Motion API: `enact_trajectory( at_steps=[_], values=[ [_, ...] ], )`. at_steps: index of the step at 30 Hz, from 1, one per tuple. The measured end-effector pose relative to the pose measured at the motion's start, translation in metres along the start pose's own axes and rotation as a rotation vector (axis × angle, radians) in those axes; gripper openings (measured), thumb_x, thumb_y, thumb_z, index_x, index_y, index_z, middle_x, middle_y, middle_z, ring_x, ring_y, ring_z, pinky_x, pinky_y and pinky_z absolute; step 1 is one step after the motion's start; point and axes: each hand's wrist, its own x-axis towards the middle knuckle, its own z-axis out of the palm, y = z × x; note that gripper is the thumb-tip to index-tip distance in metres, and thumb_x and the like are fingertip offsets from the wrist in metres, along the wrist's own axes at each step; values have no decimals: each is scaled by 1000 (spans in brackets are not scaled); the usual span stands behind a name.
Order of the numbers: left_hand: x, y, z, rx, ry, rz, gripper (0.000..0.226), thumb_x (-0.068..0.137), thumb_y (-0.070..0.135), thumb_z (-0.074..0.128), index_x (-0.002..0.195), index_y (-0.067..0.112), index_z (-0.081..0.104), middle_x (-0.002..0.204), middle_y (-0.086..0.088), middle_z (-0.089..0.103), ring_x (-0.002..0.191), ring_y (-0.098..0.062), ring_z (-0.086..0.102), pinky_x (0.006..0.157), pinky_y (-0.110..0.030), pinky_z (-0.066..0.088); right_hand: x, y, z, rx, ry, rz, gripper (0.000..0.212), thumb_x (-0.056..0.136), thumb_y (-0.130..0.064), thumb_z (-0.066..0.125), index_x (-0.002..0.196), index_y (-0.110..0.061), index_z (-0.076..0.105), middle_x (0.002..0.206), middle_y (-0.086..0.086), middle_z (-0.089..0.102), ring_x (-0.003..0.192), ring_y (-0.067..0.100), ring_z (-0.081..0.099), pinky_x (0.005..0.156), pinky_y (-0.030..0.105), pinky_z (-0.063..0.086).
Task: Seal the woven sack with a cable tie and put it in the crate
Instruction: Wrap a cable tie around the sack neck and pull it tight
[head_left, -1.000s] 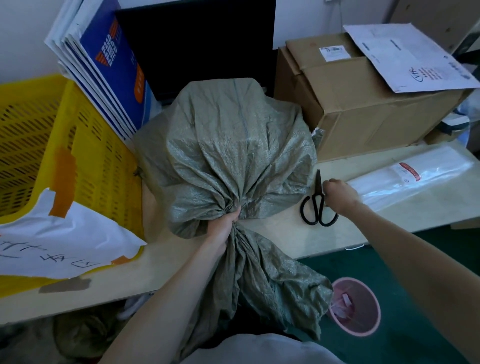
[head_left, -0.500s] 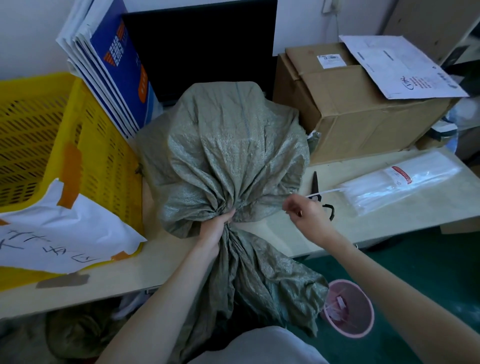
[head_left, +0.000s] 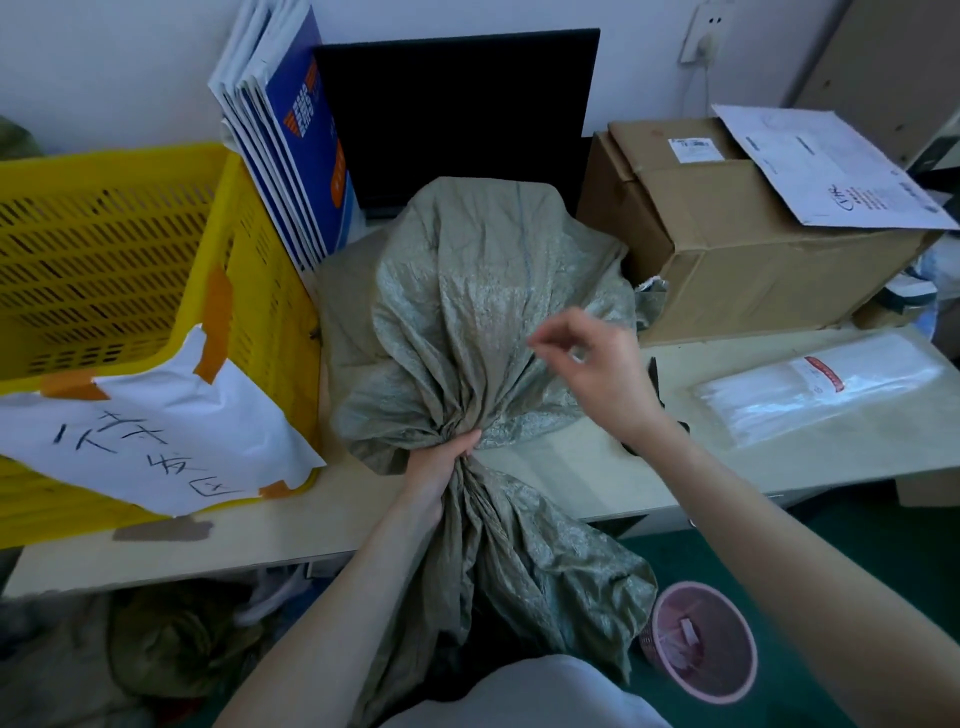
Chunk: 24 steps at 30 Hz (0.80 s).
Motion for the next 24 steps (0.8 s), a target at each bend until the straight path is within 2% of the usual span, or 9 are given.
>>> enact_trajectory(
  at_steps=[4, 6, 8, 10, 12, 18, 21, 24],
  values=[
    [-4, -1, -3, 12, -17, -6, 66, 71, 21, 82, 126, -5, 56, 122, -15, 65, 107, -27, 62, 100, -40, 46, 32, -26, -15, 143, 166, -11, 9, 85, -5, 66, 91, -11, 63, 86, 6, 71, 77, 14, 69, 76, 23, 56],
    [-5, 0, -3, 1, -23, 0, 62, 70, 22, 83, 124, 3, 60, 120, -10, 66, 107, -26, 62, 102, -43, 46, 46, -36, -23, 229, 252, -16, 8, 83, -3, 67, 89, -7, 62, 83, 15, 70, 72, 19, 69, 74, 29, 57],
    [-7, 0, -4, -2, -41, 5, 62, 71, 22, 82, 125, 2, 59, 119, -8, 66, 105, -24, 63, 99, -39, 47, 58, -45, -31, 328, 333, -13, 9, 81, 0, 67, 84, -6, 61, 81, 21, 68, 69, 22, 67, 71, 32, 57],
    [-11, 0, -6, -4, -76, 27, 55, 76, 21, 80, 122, 1, 59, 118, -6, 66, 101, -18, 63, 90, -30, 48, 66, -50, -36, 398, 381, -7, 13, 80, 2, 67, 81, -8, 60, 78, 17, 68, 67, 21, 67, 69, 32, 57],
    [-16, -1, -7, -11, -118, 45, 41, 79, 15, 77, 117, 10, 62, 114, -3, 66, 94, -10, 62, 83, -25, 46, 70, -50, -37, 444, 410, 35, 16, 80, 4, 66, 79, -10, 59, 77, 13, 68, 62, 16, 66, 66, 29, 55],
    [-25, 0, -10, -24, -150, 54, 43, 78, 11, 77, 117, 14, 59, 110, 0, 64, 95, -13, 61, 90, -26, 43, 63, -29, -23, 547, 449, 230, 19, 80, 5, 65, 76, -11, 54, 74, 15, 65, 58, 13, 63, 64, 26, 52],
    [-25, -1, -11, -17, -132, 88, 45, 75, 10, 79, 116, 15, 60, 111, 1, 65, 92, -8, 61, 88, -24, 42, 55, -18, -18, 613, 461, 319, 21, 80, 8, 64, 76, -9, 52, 74, 16, 63, 56, 12, 63, 63, 24, 52],
    [-27, 1, -10, 16, -154, 114, 49, 75, 12, 80, 120, 15, 60, 118, 1, 66, 101, -12, 61, 91, -25, 42, 49, -11, -15, 687, 458, 387, 23, 81, 10, 61, 77, -9, 50, 75, 15, 63, 56, 12, 62, 64, 25, 53]
  ],
)
